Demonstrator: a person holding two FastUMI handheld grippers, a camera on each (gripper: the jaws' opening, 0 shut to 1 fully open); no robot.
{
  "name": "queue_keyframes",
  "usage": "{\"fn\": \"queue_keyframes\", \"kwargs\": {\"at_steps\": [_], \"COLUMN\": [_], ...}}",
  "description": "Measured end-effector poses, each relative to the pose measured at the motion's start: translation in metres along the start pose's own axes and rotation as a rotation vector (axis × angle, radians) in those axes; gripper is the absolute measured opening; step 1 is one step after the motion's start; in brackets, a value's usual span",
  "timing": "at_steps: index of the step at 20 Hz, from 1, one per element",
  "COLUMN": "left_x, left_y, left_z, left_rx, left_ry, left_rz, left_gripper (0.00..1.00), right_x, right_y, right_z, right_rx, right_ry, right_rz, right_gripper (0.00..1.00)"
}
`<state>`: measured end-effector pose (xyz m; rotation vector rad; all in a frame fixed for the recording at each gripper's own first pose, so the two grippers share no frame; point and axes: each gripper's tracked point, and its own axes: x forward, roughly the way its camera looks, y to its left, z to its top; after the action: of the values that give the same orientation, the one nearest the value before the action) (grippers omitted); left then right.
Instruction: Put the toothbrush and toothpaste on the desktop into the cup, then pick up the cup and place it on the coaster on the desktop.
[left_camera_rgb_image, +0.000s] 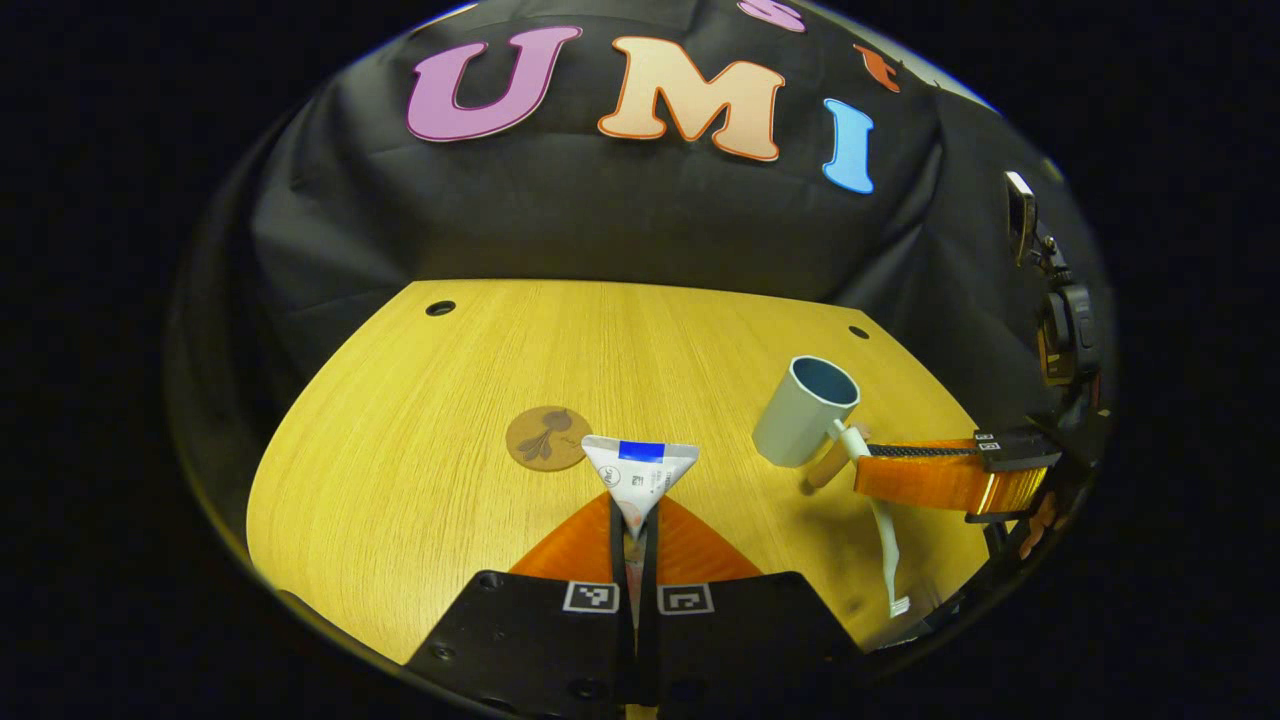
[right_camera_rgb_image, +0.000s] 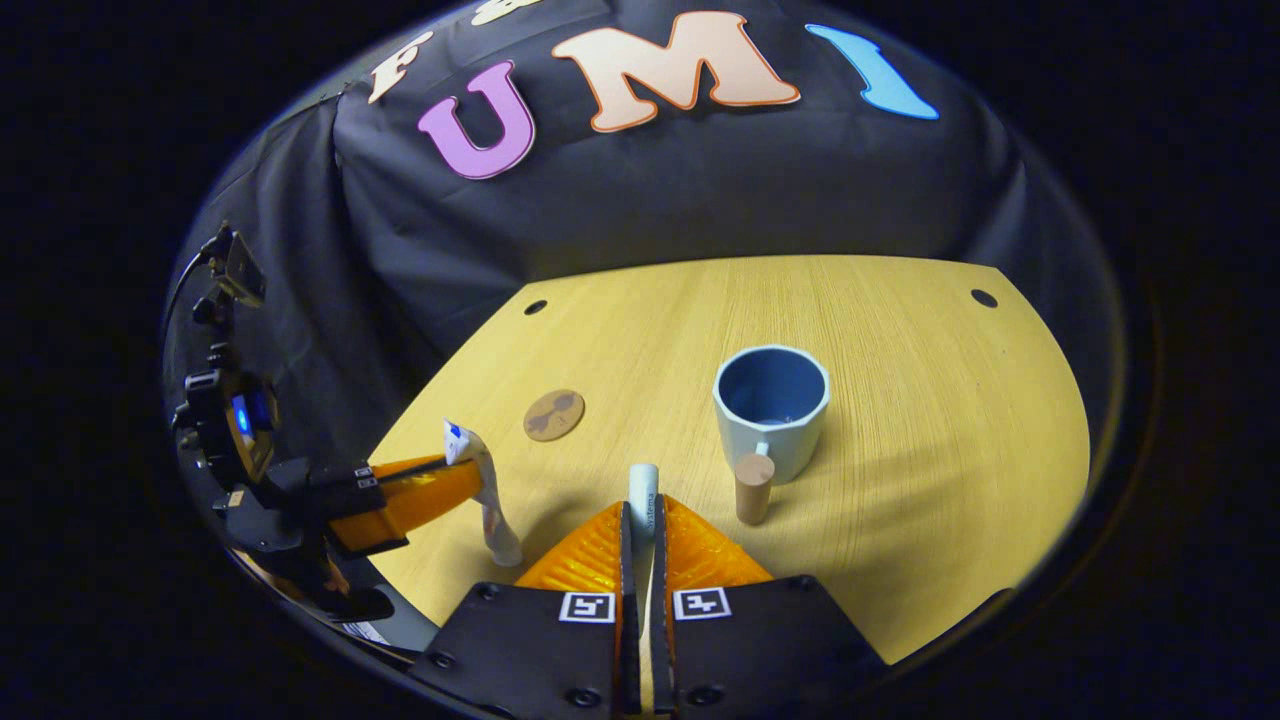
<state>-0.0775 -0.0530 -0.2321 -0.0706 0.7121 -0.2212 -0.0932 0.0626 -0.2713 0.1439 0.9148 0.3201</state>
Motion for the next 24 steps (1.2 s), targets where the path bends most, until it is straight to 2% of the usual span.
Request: {"fn": "queue_keyframes", "kwargs": {"at_steps": [11, 19, 24], "left_x": [-0.017, -0.026, -0.035], "left_y": [-0.024, -0.040, -0.042], "left_z": [0.049, 0.059, 0.060], "left_rx": [-0.008, -0.015, -0.026], "left_ry": [-0.107, -0.125, -0.138], "left_rz": [-0.025, -0.051, -0.045], "left_gripper": [0.00, 0.01, 0.00], "right_x": [-0.025, -0.016, 0.002], "right_y": [0.004, -0.035, -0.053], "right_z": [0.096, 0.164, 0.188], "right_rx": [0.006, 0.034, 0.059], "right_ry": [-0.197, -0.328, -0.381], "right_rz": [0.033, -0.007, -0.010], "right_gripper": [0.07, 0.07, 0.07]}}
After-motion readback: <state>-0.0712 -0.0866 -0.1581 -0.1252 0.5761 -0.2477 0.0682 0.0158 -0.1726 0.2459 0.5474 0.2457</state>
